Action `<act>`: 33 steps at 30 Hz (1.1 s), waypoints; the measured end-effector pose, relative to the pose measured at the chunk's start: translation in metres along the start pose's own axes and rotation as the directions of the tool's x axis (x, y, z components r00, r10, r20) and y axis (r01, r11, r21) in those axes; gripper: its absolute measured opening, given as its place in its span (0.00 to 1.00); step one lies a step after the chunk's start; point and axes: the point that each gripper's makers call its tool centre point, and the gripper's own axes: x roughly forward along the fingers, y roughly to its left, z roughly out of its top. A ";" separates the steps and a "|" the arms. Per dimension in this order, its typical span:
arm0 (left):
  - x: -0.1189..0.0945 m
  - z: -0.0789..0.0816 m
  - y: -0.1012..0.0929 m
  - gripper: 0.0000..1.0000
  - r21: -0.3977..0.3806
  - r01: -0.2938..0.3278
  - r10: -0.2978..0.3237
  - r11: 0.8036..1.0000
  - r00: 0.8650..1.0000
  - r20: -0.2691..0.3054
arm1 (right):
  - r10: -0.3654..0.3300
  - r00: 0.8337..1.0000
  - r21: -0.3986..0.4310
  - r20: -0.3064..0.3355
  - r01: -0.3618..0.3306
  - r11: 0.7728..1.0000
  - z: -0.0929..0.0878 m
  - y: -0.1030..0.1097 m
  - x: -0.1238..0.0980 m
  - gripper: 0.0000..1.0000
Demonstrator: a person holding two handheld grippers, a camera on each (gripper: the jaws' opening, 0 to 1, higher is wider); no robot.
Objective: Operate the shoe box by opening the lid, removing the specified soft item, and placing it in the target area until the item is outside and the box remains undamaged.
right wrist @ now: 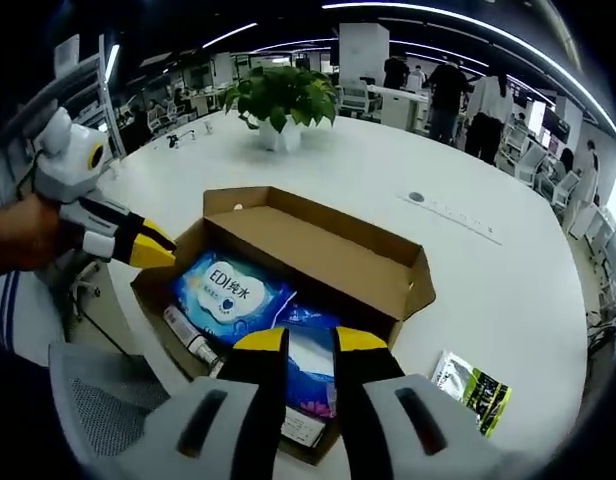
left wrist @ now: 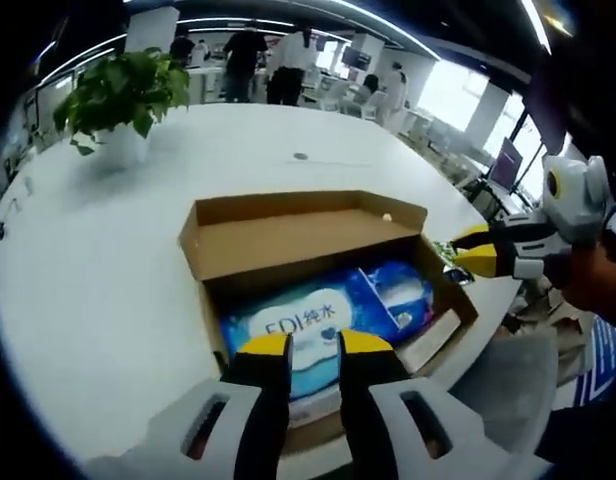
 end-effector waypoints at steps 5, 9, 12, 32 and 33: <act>0.005 -0.004 0.004 0.15 -0.004 0.007 -0.007 1.000 1.000 -0.014 | 0.010 1.000 0.004 -0.011 -0.010 1.000 -0.001 0.004 0.009 0.15; 0.009 -0.005 0.008 0.16 -0.007 0.018 -0.018 1.000 1.000 -0.018 | 0.018 1.000 0.003 -0.019 -0.018 1.000 -0.001 0.009 0.016 0.15; 0.014 -0.007 0.010 0.16 -0.005 0.022 -0.022 1.000 0.999 -0.031 | 0.024 0.999 0.005 -0.022 -0.024 1.000 0.000 0.012 0.020 0.15; 0.040 -0.021 0.014 0.17 -0.005 0.042 -0.042 0.999 0.994 -0.097 | 0.090 0.991 -0.002 -0.095 -0.090 0.996 -0.012 0.023 0.067 0.14; 0.042 -0.021 0.015 0.17 -0.002 0.040 -0.040 0.999 0.994 -0.099 | 0.092 0.991 -0.005 -0.100 -0.093 0.996 -0.012 0.024 0.068 0.14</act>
